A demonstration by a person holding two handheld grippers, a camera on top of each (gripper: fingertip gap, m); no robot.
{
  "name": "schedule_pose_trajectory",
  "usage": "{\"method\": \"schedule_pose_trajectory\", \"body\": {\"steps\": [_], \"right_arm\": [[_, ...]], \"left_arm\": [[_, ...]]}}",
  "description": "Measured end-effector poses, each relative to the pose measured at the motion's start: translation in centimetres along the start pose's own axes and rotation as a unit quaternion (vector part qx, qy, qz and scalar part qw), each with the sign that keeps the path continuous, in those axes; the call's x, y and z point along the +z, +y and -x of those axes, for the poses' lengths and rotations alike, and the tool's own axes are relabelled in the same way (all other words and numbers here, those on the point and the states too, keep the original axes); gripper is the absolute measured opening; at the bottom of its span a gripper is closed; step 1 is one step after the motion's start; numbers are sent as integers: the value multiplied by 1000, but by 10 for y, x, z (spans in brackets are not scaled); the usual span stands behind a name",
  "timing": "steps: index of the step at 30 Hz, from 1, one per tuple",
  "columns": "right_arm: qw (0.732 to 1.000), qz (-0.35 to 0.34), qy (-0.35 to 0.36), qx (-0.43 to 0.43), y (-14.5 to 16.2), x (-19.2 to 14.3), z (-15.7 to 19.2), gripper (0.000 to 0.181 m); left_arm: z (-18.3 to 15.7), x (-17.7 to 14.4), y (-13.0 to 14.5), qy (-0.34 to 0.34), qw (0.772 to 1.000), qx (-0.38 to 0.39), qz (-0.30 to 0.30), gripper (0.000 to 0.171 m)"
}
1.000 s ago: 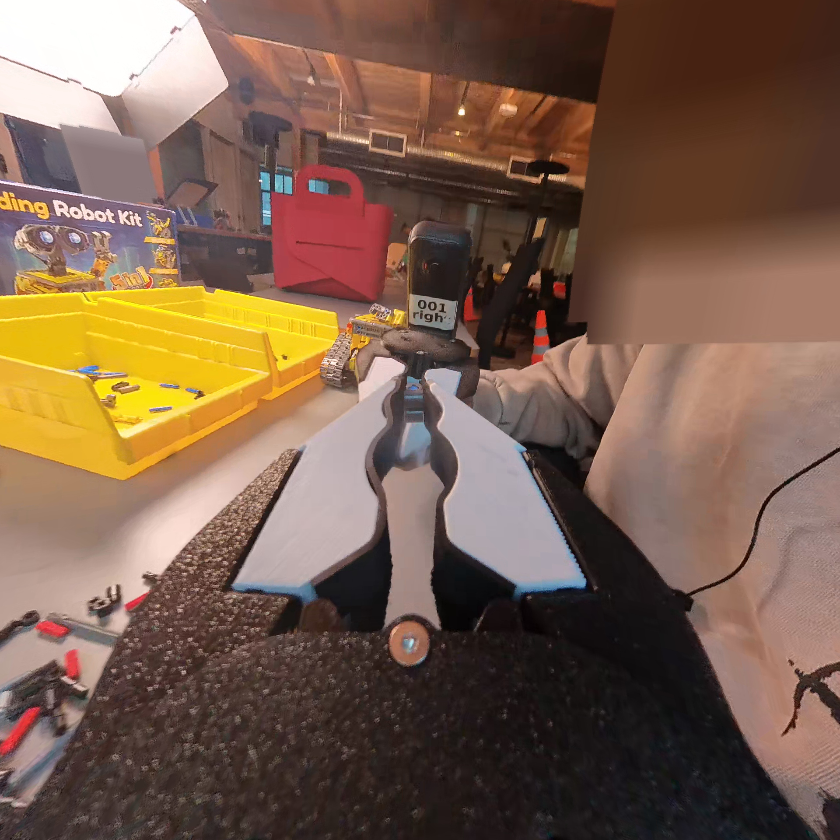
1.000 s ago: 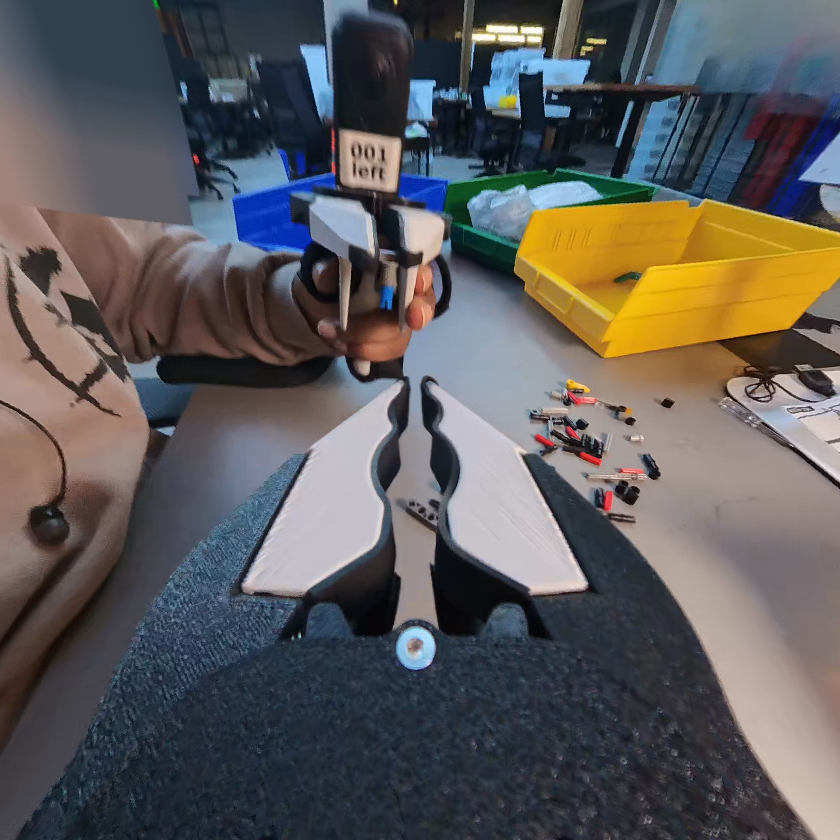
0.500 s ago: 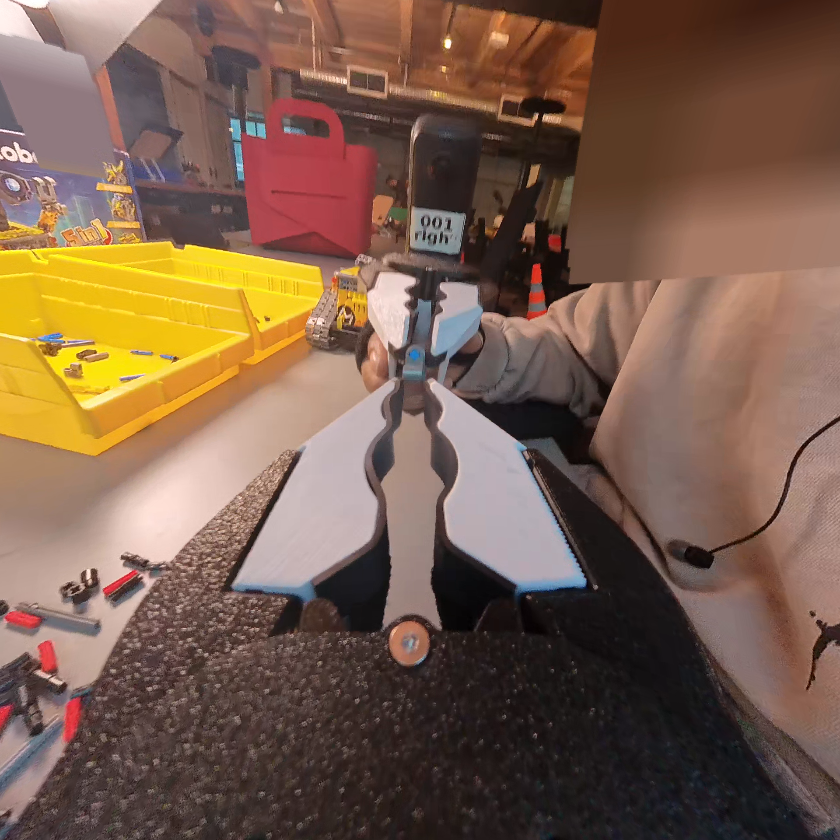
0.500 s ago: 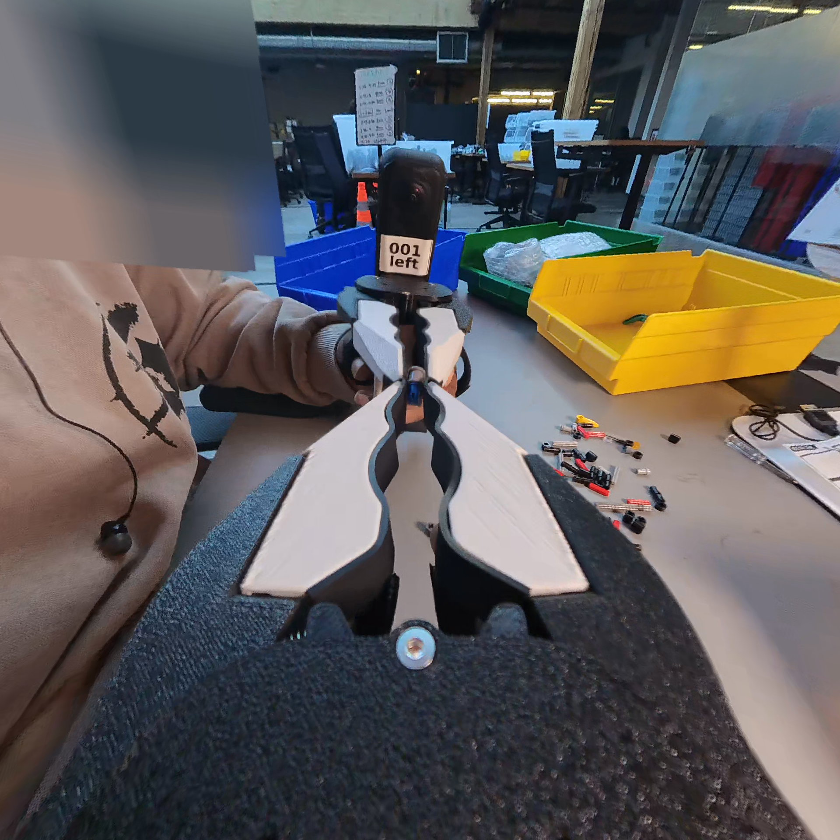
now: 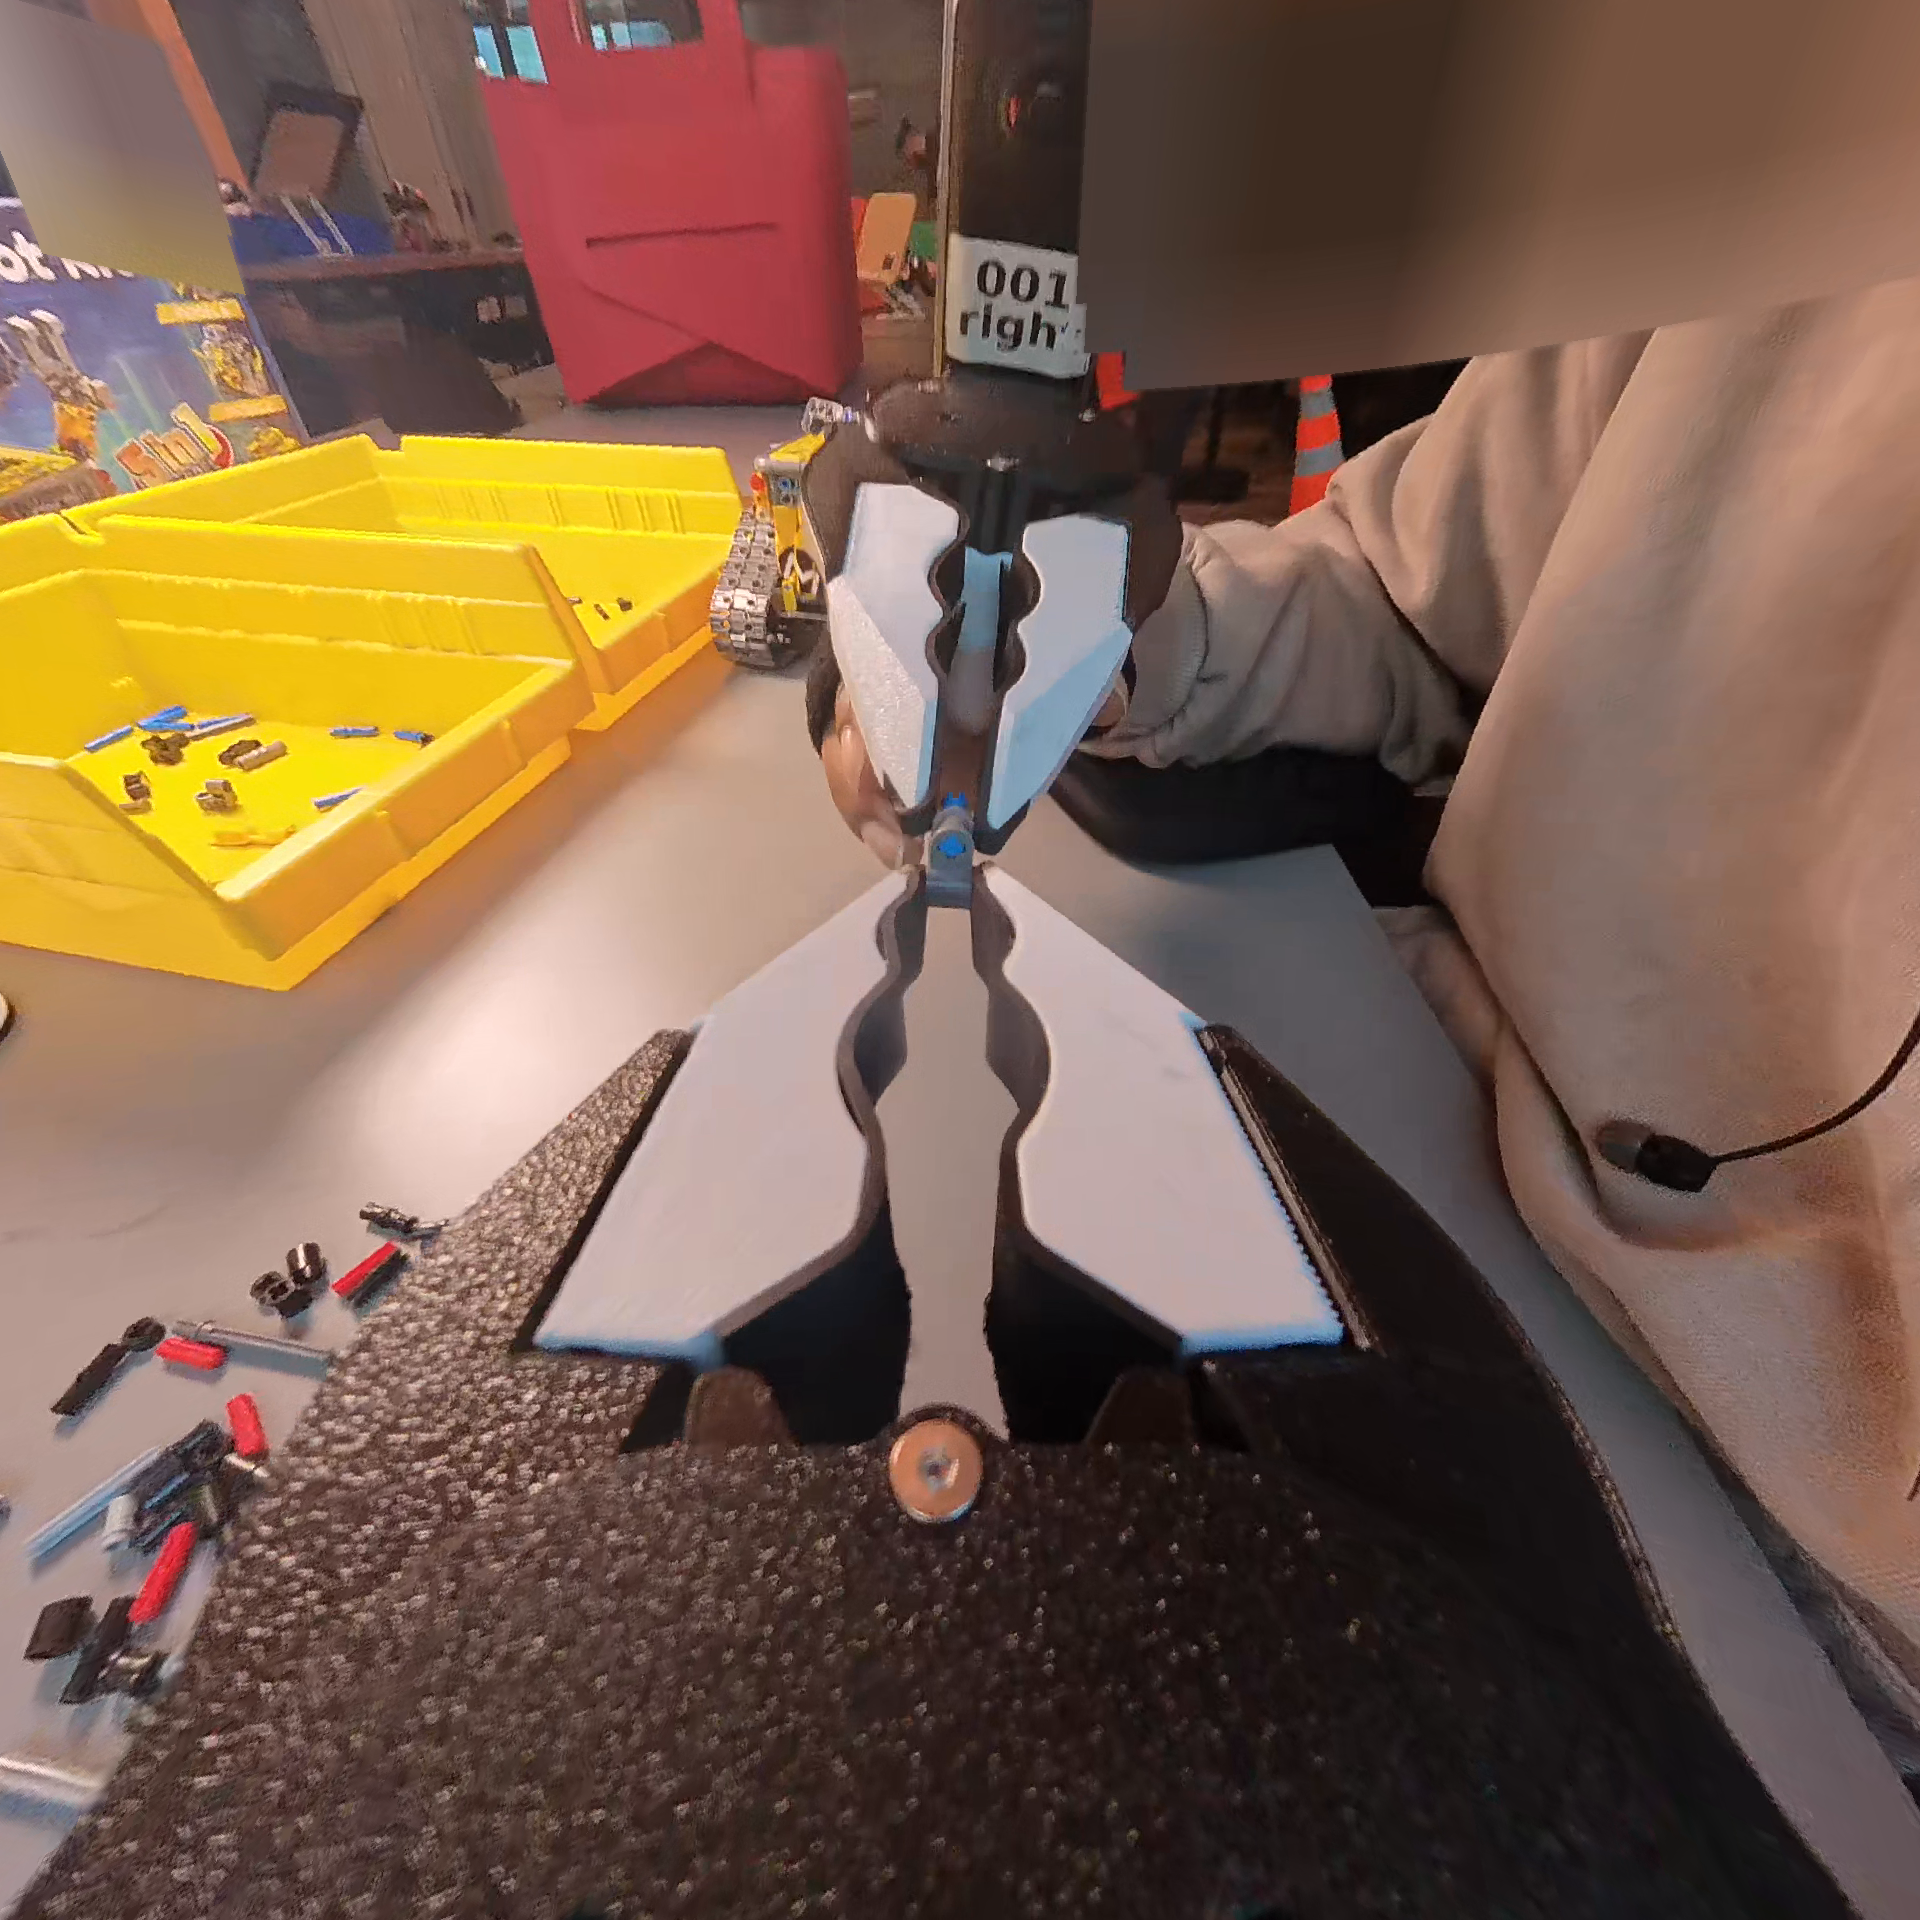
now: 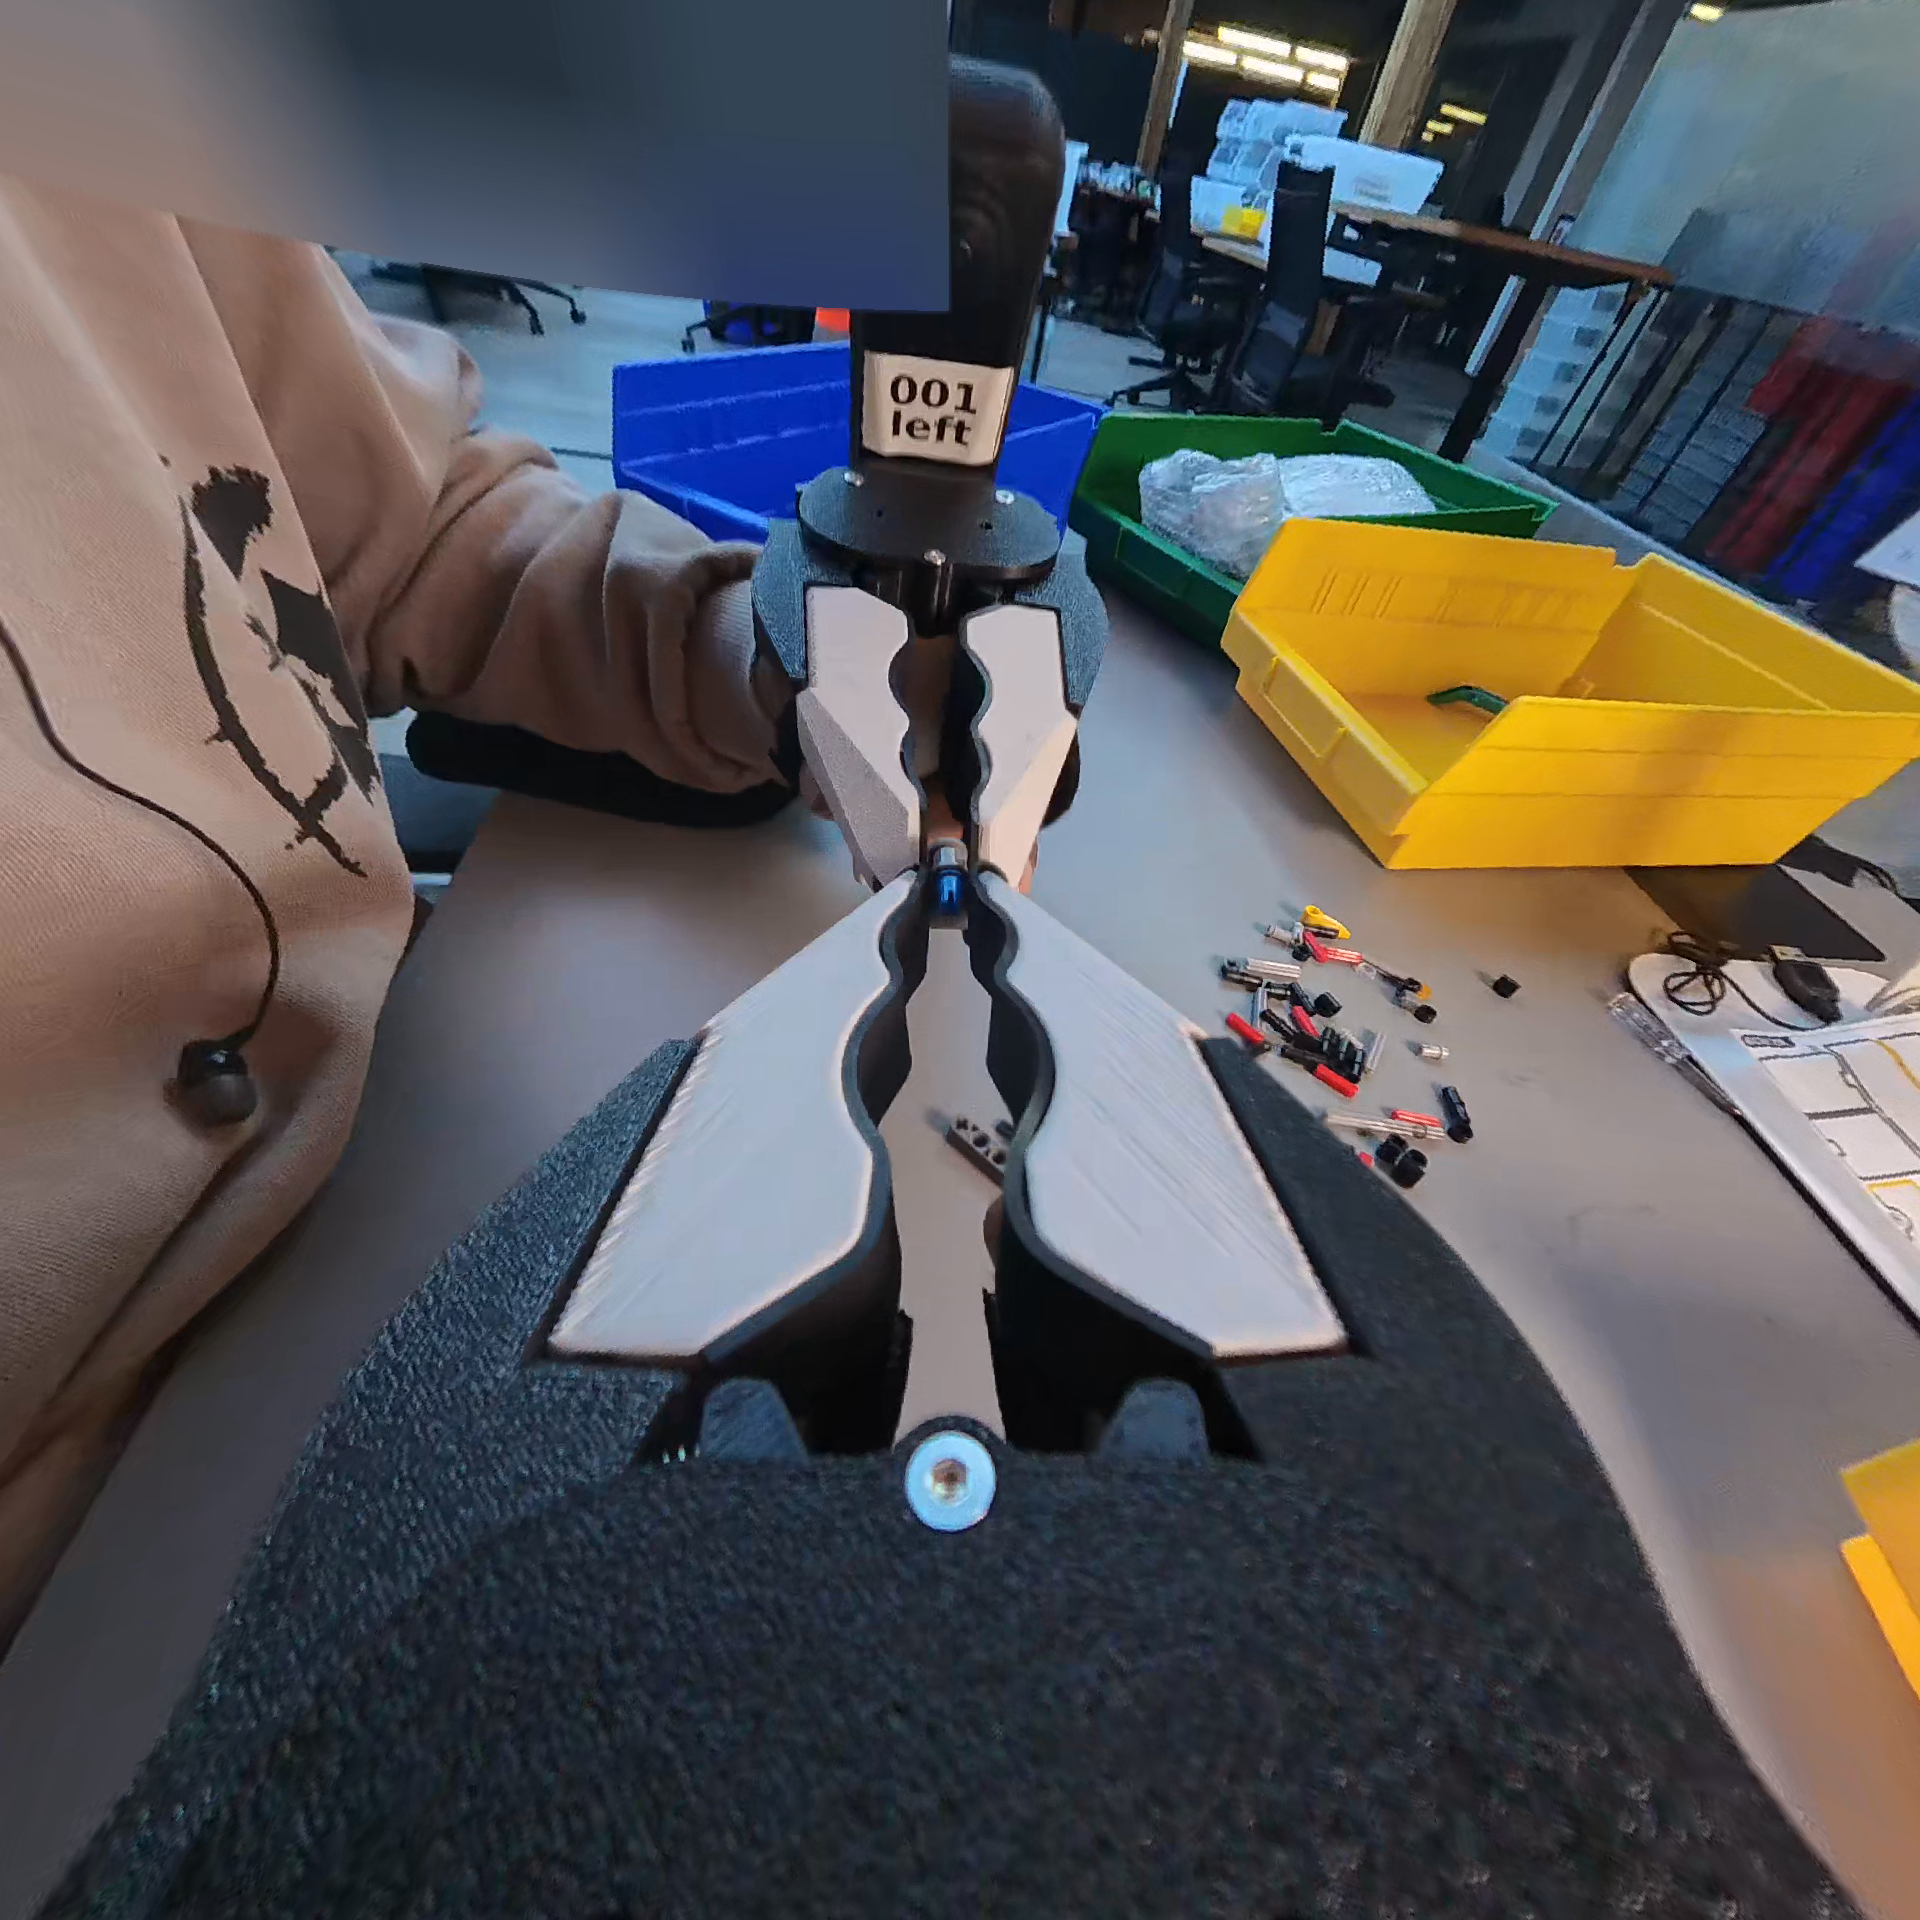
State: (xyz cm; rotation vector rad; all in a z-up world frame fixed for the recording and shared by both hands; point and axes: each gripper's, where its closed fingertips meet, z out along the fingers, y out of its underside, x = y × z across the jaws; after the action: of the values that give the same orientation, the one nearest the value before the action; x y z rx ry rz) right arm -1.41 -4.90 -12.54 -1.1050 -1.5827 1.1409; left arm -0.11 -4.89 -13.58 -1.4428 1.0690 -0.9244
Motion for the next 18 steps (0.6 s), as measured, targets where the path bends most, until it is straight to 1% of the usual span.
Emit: {"method": "schedule_pose_trajectory", "body": {"steps": [2,4,7,12,15,18], "right_arm": [[999,-32,1,7,-9,-2,0,5],[998,-55,-5,18,-15,-3,1,9],[996,-83,-6,28,-21,-4,2,11],[995,-97,-4,36,-23,-6,0,4],[995,-91,-9,38,-20,-5,0,3],[996,-81,-14,34,-17,-2,2,3]], "left_arm": [[-1,0,-8,2,999,-11,-35,8],[-2,0,-13,6,998,-22,-60,8],[-3,-1,-19,21,995,-45,-85,8],[-4,0,-20,26,994,-61,-91,8],[-3,1,-16,24,995,-65,-75,9],[-4,0,-14,14,997,-43,-59,12]]}}
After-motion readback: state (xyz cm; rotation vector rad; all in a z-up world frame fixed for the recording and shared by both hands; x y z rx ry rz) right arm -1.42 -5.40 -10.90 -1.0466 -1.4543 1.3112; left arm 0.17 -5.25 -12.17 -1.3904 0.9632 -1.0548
